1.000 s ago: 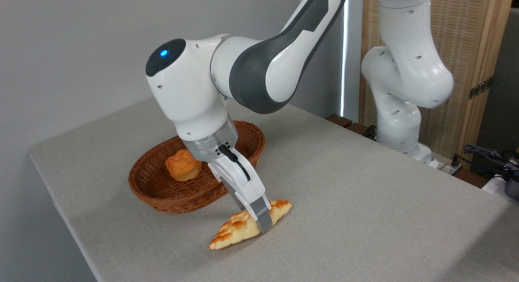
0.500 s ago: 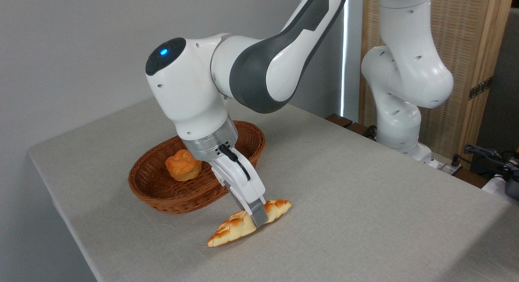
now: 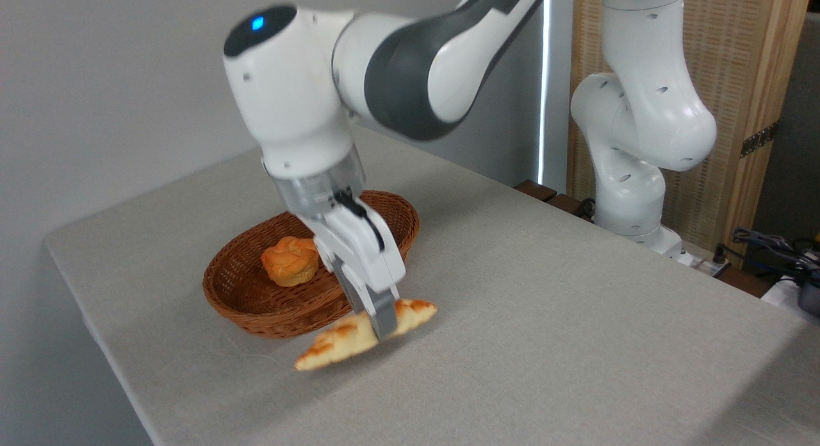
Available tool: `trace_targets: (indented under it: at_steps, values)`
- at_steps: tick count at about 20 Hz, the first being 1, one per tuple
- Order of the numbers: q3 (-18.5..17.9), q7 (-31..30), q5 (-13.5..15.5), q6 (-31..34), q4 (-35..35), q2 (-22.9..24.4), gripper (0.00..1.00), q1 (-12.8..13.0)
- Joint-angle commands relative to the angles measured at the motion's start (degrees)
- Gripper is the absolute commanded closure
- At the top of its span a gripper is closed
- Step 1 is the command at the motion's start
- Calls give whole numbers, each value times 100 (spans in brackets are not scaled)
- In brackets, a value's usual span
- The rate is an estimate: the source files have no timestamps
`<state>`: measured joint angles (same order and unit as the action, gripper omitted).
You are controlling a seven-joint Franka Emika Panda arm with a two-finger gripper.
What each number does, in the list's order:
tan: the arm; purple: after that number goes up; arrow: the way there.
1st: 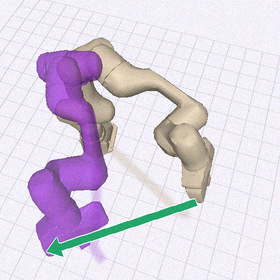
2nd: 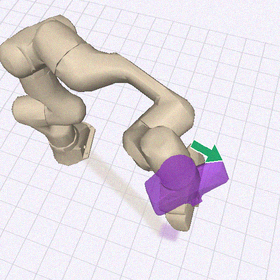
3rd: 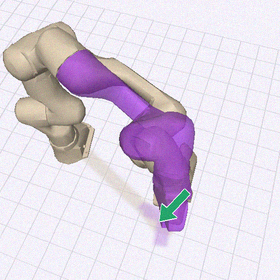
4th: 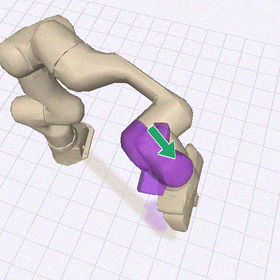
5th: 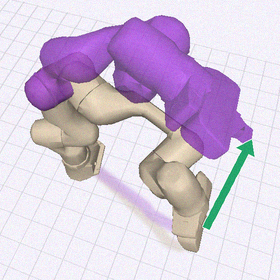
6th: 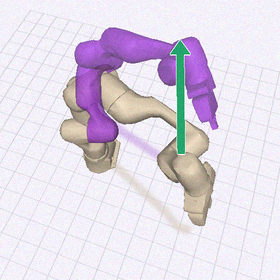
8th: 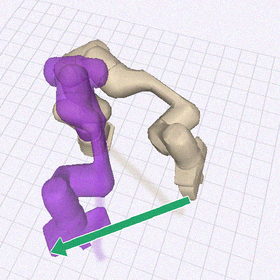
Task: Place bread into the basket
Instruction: 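Carry the braided roll over the basket and release it inside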
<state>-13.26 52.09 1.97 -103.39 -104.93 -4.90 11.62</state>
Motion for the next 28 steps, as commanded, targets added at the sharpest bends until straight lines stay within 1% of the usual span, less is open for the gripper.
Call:
trace_targets:
  at_steps: [1, 3, 4, 5, 6, 7, 8, 9, 13, 16, 18, 28]
  values:
    - [25, 3, 338, 468, 446, 156, 60, 42]
    - [86, -50, 610, 679, 692, 235, 60, 60]
    - [218, -146, 751, 723, 746, 244, 59, 60]
    - [349, -373, 813, 715, 772, 279, 47, 60]
    - [499, -732, 814, 715, 772, 279, 14, 60]
    - [709, -1118, 762, 706, 772, 279, 0, 60]
    - [815, -1322, 753, 697, 772, 279, 0, 51]
    - [843, -1385, 753, 697, 772, 279, 0, 51]
    - [861, -1465, 761, 715, 772, 288, 0, 60]
    - [834, -1465, 753, 706, 772, 297, 0, 51]
    - [843, -1456, 753, 723, 764, 393, 0, 51]
    - [869, -1421, 753, 724, 764, 385, 0, 60]
